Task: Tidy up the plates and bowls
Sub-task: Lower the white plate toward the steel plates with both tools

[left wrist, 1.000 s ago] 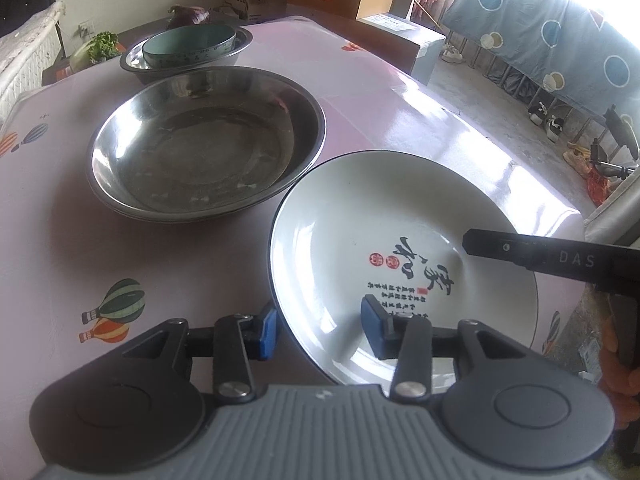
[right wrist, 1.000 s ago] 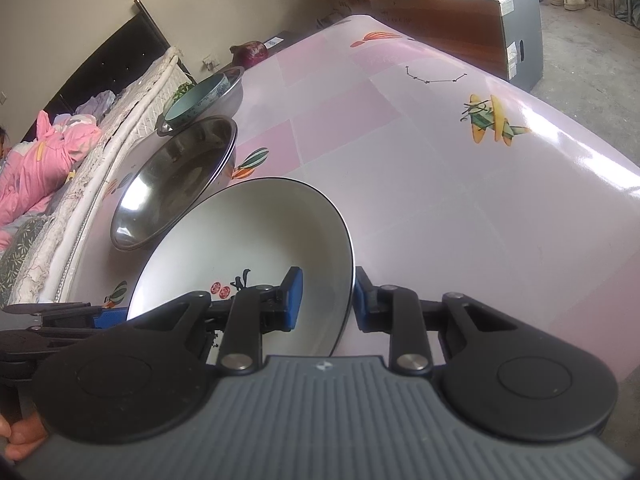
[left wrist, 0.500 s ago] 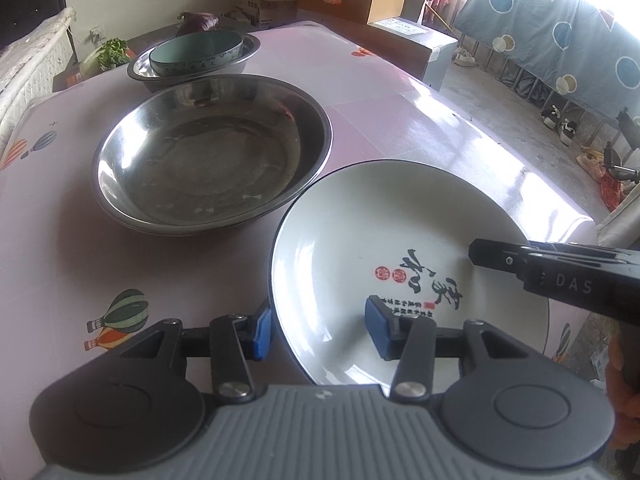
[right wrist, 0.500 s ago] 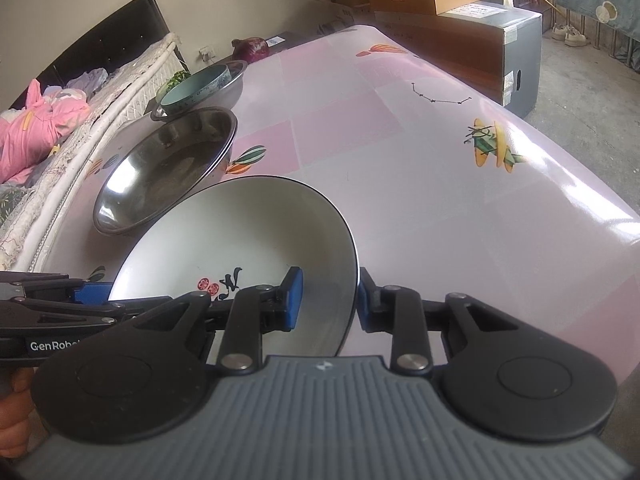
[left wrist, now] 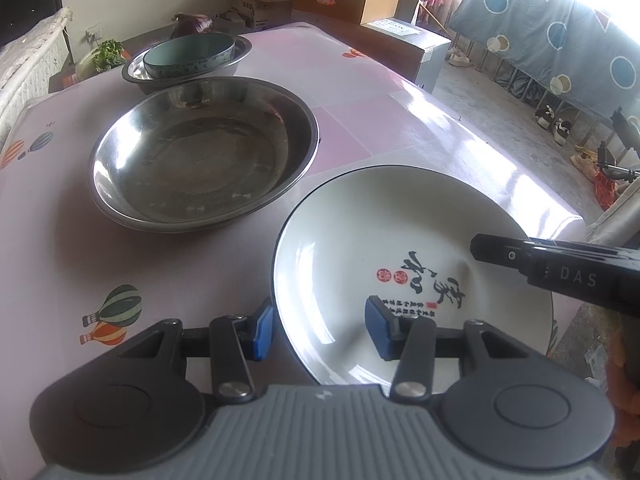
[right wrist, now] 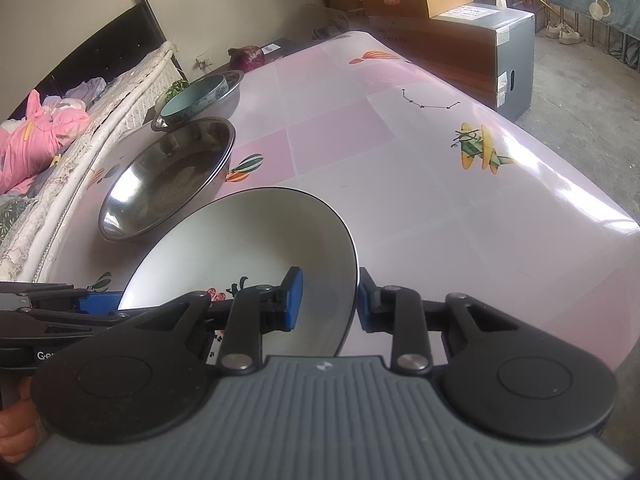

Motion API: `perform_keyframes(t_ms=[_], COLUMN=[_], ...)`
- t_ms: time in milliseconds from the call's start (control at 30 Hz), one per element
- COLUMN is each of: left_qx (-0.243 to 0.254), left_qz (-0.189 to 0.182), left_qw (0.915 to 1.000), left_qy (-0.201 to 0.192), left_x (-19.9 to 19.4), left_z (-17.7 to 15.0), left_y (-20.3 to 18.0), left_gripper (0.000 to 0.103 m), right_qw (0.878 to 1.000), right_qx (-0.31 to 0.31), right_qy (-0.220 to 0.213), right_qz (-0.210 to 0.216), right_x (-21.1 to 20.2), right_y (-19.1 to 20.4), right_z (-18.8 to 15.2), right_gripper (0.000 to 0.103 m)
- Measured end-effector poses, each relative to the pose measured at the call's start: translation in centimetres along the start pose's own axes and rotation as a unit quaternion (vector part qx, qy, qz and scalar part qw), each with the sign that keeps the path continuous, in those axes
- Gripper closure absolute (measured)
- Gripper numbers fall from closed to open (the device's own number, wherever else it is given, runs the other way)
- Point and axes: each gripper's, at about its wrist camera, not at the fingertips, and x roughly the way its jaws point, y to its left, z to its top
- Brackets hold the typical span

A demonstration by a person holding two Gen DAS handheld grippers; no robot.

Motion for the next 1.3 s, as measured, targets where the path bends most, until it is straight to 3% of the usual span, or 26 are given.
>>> perform_keyframes(t_ms=[767, 1300], left_qx=[0.001, -0.027], left_qz=[-0.001, 0.019], left_qw=[0.9997, 0.9964], left_qy=[-0.025, -0.078], left_x=[-2.0, -5.3], left_z=[0.5, 1.6], left_y=[-0.4, 1.9], left_gripper=[0.055, 0.055], right_qw=[1.000, 0.998], right_qx=[-0.001, -0.024], right_qy=[-0.021, -0.047], right_qz=[0.003, 0.025], right_x=[-2.2, -3.1], right_y=[0.2, 2.8], right_z=[0.7, 3.3], right_gripper=[0.075, 0.075])
